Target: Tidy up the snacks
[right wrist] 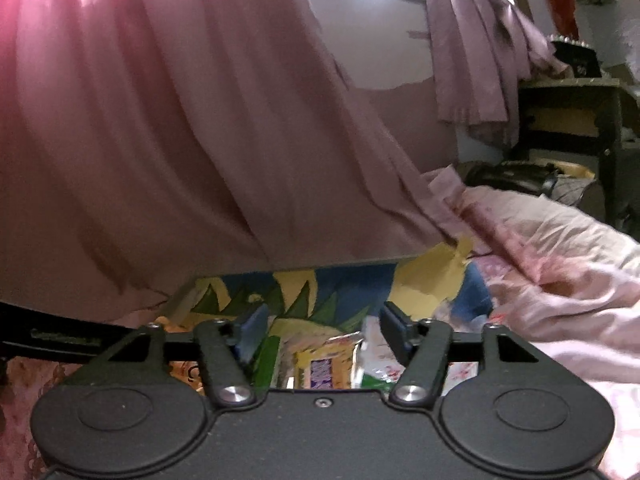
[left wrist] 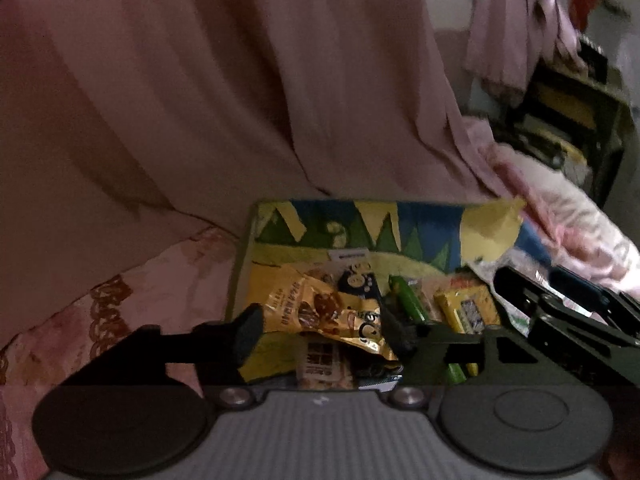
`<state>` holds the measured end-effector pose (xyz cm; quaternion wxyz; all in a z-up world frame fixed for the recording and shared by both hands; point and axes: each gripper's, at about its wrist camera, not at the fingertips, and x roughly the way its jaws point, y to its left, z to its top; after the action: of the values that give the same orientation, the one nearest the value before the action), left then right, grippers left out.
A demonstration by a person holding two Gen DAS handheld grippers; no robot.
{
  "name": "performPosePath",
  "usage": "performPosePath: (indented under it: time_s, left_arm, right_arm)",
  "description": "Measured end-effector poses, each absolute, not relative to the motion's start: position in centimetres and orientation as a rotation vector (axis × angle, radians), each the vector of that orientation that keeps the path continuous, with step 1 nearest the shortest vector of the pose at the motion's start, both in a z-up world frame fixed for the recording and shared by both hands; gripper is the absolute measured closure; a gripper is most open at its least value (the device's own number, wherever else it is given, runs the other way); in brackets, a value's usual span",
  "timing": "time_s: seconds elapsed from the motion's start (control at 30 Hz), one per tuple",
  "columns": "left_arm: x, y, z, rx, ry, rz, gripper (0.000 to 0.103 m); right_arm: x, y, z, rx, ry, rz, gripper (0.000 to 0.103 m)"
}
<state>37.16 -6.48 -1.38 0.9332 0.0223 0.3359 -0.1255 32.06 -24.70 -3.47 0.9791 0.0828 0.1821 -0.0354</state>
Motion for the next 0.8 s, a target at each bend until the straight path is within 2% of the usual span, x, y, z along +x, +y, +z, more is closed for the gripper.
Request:
performPosePath:
  time_s: [0.1,0.3,0.43,0.8]
  left_arm:
    - [35.7,-5.9,-0.8,0.012,0.649,-0.232,0.018]
    - [32.5,-5.0,0.7,-0.017,0.569,-0.2,0.003]
    - [30.5,-4.5,1.6,-0.03,0.536,-0.189,0.001]
    - [25.4,-3.0,2.5,-0.053,0.503,-0.148,0.0]
  right_arm:
    - [30.8,-25.1,-2.5,0.175,0.353,-0.076,0.024]
    - [27.8,-25.3,-0.7,0.186,0.334,-0.086,0.012]
    - [25.5,-25.4,0.1,0.19,0.326,-0.09,0.007]
    - [20.0,-25.5,2.1,0.189,0.301,-0.105,0.001]
